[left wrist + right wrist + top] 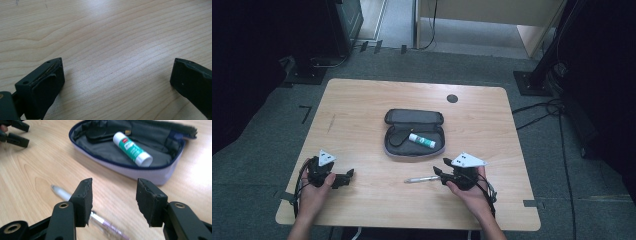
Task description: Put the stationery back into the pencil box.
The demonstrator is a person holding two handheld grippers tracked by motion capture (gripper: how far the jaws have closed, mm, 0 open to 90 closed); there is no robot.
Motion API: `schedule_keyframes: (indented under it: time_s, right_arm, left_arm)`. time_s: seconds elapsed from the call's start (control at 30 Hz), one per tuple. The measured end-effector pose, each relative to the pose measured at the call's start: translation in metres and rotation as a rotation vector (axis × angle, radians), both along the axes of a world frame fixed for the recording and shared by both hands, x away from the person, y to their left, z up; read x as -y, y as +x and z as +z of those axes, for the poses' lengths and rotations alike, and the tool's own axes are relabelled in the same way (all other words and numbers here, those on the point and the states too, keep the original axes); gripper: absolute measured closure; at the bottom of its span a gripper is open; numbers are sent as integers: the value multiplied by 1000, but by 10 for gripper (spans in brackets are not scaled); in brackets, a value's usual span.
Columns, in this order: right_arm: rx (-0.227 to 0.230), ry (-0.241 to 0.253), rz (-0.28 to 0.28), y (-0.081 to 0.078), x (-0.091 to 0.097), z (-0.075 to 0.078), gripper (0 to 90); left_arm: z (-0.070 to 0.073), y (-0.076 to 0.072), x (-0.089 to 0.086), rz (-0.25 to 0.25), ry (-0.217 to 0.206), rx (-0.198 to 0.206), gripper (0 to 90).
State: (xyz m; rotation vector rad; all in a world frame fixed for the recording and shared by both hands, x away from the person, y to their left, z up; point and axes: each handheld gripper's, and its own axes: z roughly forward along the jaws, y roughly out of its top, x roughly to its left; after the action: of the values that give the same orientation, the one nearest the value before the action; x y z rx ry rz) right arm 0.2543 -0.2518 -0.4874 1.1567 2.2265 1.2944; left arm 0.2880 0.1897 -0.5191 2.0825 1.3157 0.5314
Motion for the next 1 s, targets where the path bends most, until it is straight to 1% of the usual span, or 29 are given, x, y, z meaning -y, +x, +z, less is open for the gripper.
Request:
schedule_keyframes:
  time_s: [0.13,0.33,0.47,0.6,0.7,0.87,0.9,0.93,0.97,1.0]
  right_arm:
    - [-15,5,17,-4,3,-7,475]
    - [-39,12,53,-9,3,-15,482]
    - [-56,5,79,-8,1,-20,499]
    - [-60,-12,98,-6,-5,-23,505]
    - [-55,-23,96,-4,-7,-25,503]
    - [-62,-20,87,-2,-3,-26,499]
    - [-63,-17,86,-2,-2,-26,498]
    - [-62,-14,81,-2,-1,-26,497]
    - [-63,-15,78,-3,0,-26,494]
    - [-58,-13,75,-2,1,-26,489]
  left_arm:
    - [0,0,0,0,0,0,0]
    - [0,0,0,0,0,0,0]
    - [0,0,0,0,0,0,0]
    - [0,0,0,0,0,0,0]
    - [0,0,0,0,0,0,0]
    - [0,-1,1,-4,0,1,0]
    - [0,-1,1,-7,8,5,0]
    - [1,-2,3,0,18,14,0]
    - [2,-2,4,5,16,16,0]
    - [3,-3,5,4,3,19,0]
